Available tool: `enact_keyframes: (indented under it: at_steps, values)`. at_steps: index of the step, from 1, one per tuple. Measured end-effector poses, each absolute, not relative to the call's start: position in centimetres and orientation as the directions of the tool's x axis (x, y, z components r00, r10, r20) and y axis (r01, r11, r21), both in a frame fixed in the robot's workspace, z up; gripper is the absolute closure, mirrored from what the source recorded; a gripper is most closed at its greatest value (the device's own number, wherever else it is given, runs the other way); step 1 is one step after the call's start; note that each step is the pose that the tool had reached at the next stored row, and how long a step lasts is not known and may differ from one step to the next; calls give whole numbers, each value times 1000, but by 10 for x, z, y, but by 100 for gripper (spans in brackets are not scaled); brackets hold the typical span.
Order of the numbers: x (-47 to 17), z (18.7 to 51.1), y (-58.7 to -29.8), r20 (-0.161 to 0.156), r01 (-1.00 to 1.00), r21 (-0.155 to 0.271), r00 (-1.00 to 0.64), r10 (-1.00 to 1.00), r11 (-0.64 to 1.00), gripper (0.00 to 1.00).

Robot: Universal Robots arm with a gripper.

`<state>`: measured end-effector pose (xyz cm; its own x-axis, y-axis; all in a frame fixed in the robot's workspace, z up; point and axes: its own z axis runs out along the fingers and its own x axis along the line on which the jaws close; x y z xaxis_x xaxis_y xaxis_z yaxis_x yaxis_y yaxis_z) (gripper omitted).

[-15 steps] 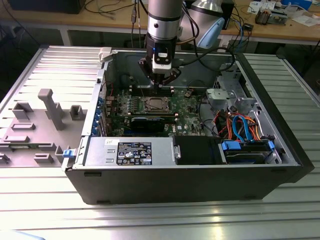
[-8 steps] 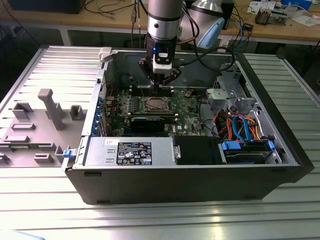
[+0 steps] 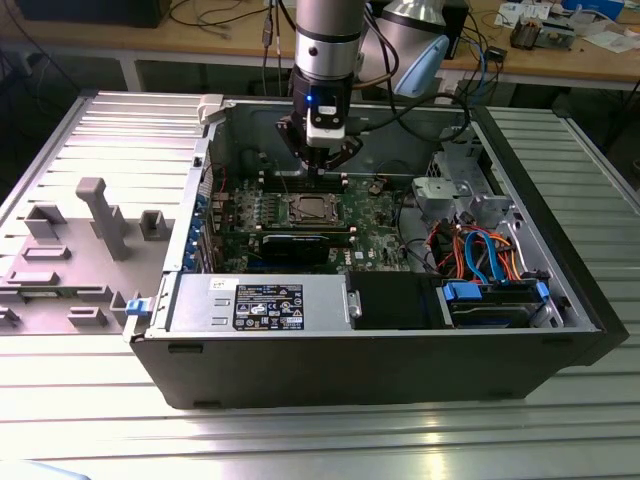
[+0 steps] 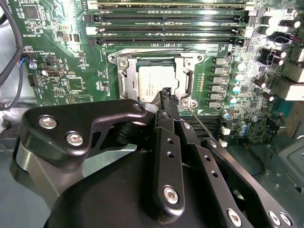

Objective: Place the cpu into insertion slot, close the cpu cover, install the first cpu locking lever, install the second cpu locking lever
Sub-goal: 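Install the first cpu locking lever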

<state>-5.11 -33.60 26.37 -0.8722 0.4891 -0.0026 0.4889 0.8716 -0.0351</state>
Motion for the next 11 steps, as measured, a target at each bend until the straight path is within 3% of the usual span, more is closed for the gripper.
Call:
enact_keyframes:
  at_steps: [11]
  values:
    - [-51,264,-336,-1,448,-32,-894,448,893,89]
